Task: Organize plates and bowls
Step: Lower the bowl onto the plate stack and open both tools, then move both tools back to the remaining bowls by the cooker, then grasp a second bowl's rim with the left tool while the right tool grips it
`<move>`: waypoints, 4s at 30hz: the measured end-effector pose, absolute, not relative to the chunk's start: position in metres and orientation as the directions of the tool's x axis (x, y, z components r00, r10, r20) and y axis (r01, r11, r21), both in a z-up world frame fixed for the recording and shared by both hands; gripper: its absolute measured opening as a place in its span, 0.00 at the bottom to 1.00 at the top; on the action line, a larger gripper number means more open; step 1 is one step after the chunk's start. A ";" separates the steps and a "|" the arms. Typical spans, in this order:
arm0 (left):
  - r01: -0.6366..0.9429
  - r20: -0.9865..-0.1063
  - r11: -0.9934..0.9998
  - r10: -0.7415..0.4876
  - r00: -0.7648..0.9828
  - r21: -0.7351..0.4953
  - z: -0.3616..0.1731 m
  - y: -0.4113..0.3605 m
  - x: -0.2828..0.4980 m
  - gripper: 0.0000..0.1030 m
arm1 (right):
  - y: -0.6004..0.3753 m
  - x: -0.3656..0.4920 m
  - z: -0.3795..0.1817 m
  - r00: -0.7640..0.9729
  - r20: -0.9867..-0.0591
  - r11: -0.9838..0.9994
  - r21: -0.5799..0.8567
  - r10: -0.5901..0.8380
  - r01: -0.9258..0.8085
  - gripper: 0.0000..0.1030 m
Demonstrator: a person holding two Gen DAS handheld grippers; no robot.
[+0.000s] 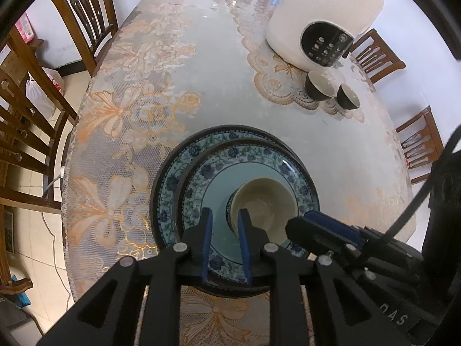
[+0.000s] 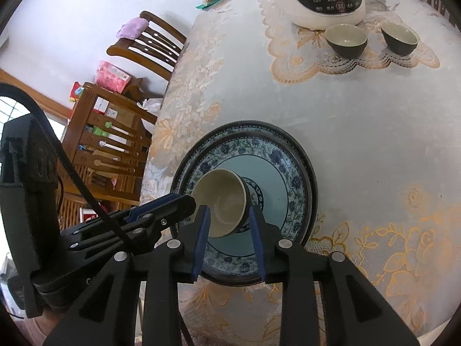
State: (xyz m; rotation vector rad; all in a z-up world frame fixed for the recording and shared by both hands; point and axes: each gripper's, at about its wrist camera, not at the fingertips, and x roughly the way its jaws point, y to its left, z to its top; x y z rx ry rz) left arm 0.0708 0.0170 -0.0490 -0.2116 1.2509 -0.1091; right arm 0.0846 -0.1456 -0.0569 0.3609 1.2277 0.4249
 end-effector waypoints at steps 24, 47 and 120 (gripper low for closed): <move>0.046 -0.904 0.973 -0.227 0.362 -0.226 -0.020 -0.010 0.083 0.18 | -0.207 0.075 -0.024 0.425 -0.793 0.876 0.482 0.437 -0.001 0.29; 0.056 -0.902 0.974 -0.224 0.371 -0.219 -0.018 -0.075 0.157 0.18 | -0.282 0.134 -0.029 0.439 -0.800 0.887 0.462 0.410 0.012 0.29; 0.034 -0.919 0.967 -0.252 0.303 -0.254 -0.078 -0.137 0.286 0.08 | -0.290 0.263 -0.085 0.385 -0.782 0.851 0.525 0.490 -0.015 0.14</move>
